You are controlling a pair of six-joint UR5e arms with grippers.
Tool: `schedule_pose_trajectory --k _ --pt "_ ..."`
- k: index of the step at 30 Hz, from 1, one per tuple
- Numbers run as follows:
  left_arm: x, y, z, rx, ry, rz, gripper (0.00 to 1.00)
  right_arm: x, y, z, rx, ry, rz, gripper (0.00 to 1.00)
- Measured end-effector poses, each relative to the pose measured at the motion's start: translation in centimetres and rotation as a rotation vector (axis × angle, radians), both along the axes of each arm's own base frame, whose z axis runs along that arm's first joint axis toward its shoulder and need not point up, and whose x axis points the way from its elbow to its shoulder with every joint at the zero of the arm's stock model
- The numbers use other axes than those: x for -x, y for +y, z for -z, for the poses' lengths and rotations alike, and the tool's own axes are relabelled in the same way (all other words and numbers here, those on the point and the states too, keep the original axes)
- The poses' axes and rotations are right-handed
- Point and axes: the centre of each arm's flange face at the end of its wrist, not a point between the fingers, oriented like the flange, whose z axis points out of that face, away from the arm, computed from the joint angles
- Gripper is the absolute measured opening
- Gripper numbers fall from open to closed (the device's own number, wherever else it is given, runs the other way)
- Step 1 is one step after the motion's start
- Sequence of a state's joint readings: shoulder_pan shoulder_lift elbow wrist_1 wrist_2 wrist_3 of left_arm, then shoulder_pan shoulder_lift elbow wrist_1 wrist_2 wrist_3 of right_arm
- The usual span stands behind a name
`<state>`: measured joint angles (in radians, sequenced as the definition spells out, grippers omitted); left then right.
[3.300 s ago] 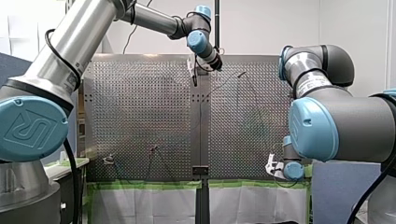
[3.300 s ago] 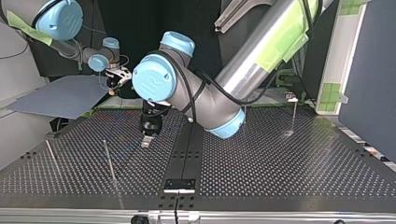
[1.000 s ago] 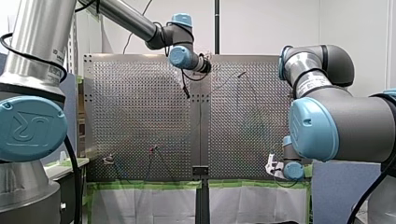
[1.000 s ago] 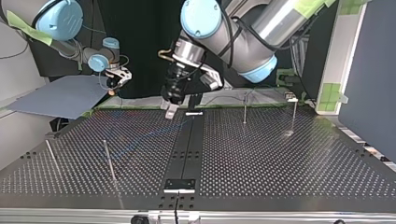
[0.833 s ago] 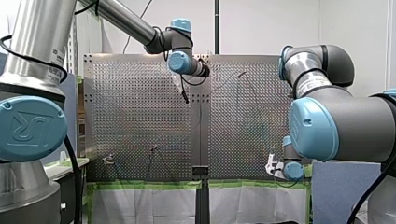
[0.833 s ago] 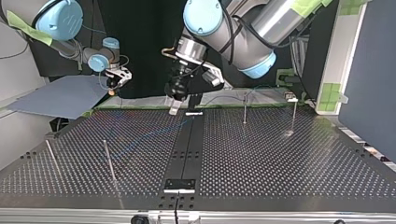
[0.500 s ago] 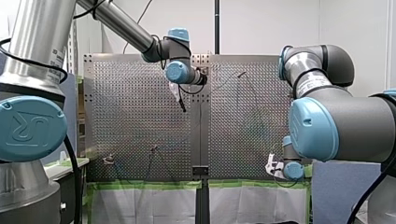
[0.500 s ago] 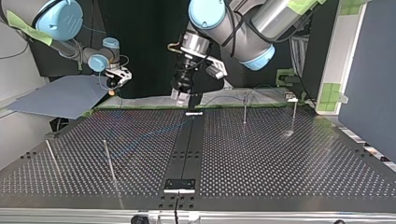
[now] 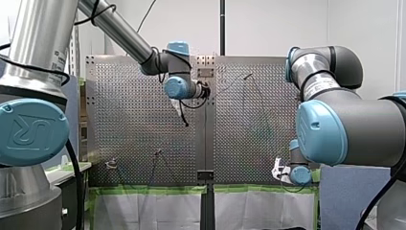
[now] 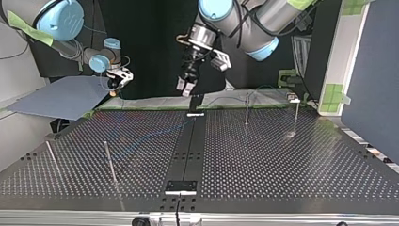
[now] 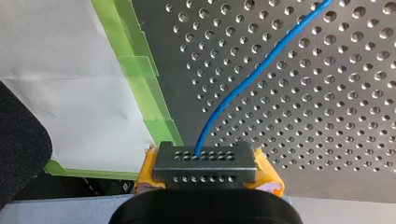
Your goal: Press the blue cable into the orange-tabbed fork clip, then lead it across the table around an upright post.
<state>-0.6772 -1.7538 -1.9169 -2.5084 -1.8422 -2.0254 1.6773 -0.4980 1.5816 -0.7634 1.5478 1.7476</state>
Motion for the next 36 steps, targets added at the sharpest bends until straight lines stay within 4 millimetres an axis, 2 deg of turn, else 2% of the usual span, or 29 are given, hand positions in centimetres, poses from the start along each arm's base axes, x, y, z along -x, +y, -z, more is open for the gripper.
schedule_pose_trajectory --k 17,36 --pt "2.6 2.5 5.3 0.025 0.011 -0.006 1.00 -0.3 0.0 0.0 0.002 0.000 -0.004 0.00" --pt "6.3 6.5 10.8 0.045 0.034 -0.026 1.00 -0.3 0.0 0.0 0.001 0.000 -0.005 0.00"
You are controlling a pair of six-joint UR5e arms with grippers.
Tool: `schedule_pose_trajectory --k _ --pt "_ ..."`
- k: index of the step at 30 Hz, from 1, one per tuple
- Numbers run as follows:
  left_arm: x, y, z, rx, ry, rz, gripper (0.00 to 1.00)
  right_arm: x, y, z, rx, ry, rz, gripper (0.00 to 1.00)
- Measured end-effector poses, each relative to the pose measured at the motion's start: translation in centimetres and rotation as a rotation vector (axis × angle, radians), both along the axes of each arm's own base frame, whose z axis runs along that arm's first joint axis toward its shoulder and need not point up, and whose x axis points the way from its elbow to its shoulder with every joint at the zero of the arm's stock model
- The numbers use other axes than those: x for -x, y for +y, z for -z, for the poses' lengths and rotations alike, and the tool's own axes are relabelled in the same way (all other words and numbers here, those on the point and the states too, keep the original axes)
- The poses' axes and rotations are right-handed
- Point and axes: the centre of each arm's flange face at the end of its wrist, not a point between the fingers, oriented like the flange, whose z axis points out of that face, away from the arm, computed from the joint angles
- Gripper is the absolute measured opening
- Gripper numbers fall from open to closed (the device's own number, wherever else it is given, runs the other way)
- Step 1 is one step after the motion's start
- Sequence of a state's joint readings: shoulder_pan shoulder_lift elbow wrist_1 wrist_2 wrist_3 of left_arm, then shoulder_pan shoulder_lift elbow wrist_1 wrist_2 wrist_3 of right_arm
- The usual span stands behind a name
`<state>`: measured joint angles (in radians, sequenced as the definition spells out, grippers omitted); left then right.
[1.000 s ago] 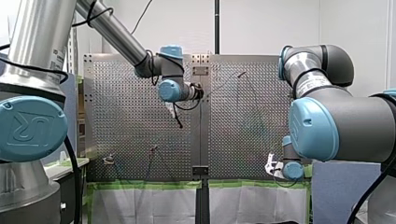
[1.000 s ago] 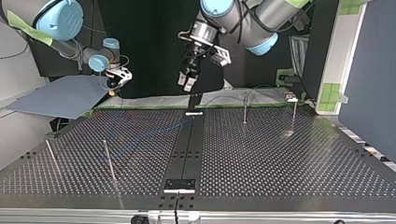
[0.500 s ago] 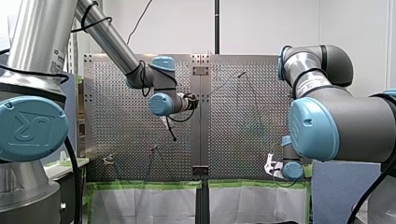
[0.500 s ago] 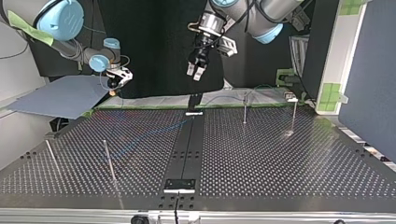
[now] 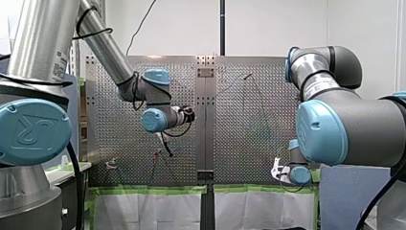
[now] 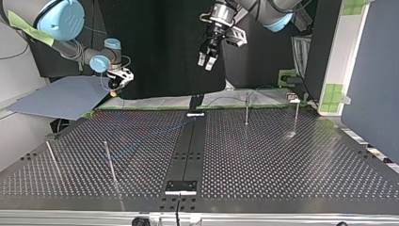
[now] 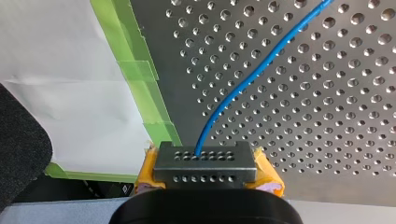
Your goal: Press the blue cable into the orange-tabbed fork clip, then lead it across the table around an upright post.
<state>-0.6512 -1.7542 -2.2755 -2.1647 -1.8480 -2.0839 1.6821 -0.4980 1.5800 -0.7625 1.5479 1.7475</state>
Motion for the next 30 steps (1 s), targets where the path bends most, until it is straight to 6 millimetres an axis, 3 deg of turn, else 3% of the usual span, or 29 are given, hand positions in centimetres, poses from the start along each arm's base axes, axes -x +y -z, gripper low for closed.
schedule_pose_trajectory --k 15,24,30 --pt "4.5 2.3 3.9 -0.059 0.032 0.101 1.00 0.2 0.0 0.1 -0.007 0.001 0.003 0.00" --pt "6.9 3.3 5.3 -0.096 0.009 0.170 1.00 0.0 0.1 0.1 -0.007 0.011 -0.003 0.00" --pt "7.3 3.6 5.5 -0.108 0.001 0.172 1.00 0.0 0.1 0.0 -0.007 0.016 -0.005 0.00"
